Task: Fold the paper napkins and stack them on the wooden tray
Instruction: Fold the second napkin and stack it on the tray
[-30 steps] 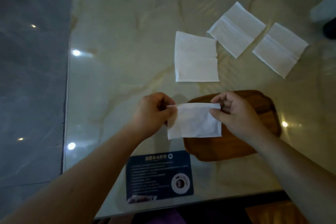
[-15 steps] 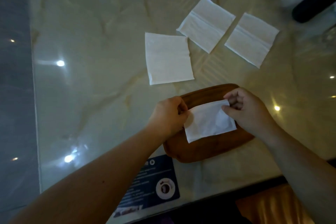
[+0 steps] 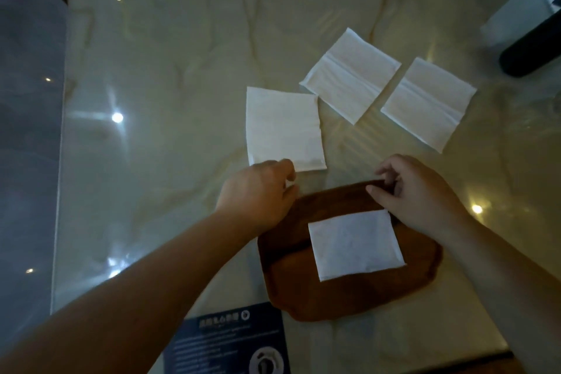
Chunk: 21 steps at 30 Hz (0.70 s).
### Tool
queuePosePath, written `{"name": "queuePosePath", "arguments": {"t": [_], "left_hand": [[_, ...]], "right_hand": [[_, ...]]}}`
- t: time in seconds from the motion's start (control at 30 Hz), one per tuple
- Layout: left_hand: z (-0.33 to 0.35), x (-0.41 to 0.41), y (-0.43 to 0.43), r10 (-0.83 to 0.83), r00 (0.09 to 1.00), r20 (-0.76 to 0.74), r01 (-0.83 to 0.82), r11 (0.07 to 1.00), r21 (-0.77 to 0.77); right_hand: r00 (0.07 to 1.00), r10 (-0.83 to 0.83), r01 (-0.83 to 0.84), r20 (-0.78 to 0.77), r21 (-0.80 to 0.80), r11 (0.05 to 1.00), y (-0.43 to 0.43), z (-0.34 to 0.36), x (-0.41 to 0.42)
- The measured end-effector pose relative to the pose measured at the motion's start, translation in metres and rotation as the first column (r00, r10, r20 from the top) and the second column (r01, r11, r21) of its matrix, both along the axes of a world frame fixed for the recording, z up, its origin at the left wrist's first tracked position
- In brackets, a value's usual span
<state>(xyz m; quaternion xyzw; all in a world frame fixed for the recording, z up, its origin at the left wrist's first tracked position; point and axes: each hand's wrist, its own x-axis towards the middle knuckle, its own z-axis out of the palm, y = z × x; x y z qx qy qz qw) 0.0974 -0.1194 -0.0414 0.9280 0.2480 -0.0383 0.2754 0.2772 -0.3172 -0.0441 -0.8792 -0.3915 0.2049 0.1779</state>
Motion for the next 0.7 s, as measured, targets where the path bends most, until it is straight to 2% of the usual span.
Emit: {"name": "queuePosePath", "arguments": {"t": [0.13,0.33,0.57,0.7], "left_hand": [[0.001,0.018,0.047,0.043,0.999,0.019,-0.045,0.991,0.128],[-0.006,0.047,0.103,0.097,0.990,0.104,-0.119,0.964,0.239],[-0.028,0.073,0.137,0.094,0.994,0.053,-0.104,0.963,0.249],[-0.034,0.084,0.143,0.051,0.998,-0.027,-0.041,0.954,0.297]], "right_hand": [[0.997,0.083,-0.083,-0.001,0.070,0.994,0.057,0.007,0.019],[0.975,0.210,-0.215,0.074,0.057,0.975,0.140,0.003,0.043],[0.940,0.308,-0.312,0.149,0.004,0.950,0.193,-0.016,0.062],[0.919,0.355,-0.354,0.171,-0.038,0.935,0.204,-0.022,0.064]]}}
